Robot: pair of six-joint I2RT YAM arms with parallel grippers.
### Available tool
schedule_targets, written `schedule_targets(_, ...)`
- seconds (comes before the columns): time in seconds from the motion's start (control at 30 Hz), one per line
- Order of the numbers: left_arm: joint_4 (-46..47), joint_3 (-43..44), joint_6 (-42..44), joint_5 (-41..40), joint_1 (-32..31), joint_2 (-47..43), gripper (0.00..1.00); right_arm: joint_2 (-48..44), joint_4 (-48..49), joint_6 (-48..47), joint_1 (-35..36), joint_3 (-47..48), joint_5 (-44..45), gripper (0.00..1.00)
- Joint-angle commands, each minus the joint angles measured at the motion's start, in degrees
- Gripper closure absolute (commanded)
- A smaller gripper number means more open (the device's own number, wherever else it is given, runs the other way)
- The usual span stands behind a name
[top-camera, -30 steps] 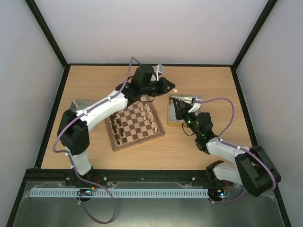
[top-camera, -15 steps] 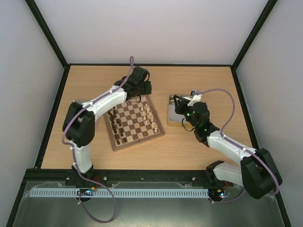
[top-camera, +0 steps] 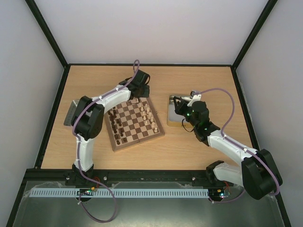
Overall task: Set up the chess pieces on the board
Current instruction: Place the chess piece on the chessboard.
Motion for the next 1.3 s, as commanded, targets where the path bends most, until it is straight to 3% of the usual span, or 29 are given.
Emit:
schedule_targets(0.0, 2.1, 2.4, 1.3, 1.7, 1.0, 2.0, 0.89, -1.1, -0.7, 0.7, 0.3, 1.8, 0.1, 0.97)
schedule_targets(1.0, 2.4, -0.5, 0.8, 2.3, 1.3, 4.3, 0.82, -0.6, -0.8, 1.2, 0.3, 2.7, -0.5, 0.96)
schedule_targets(1.1, 2.1, -0.4, 0.8, 2.8, 1.4, 4.4, 0.78, -0.5, -0.8, 1.3, 0.3, 2.7, -0.7, 0.95)
schedule_targets(1.27, 1.7, 0.4, 0.6, 3.1, 1.5, 4.3, 0.63, -0.8, -0.8, 2.0, 0.3, 2.9, -0.9, 0.95)
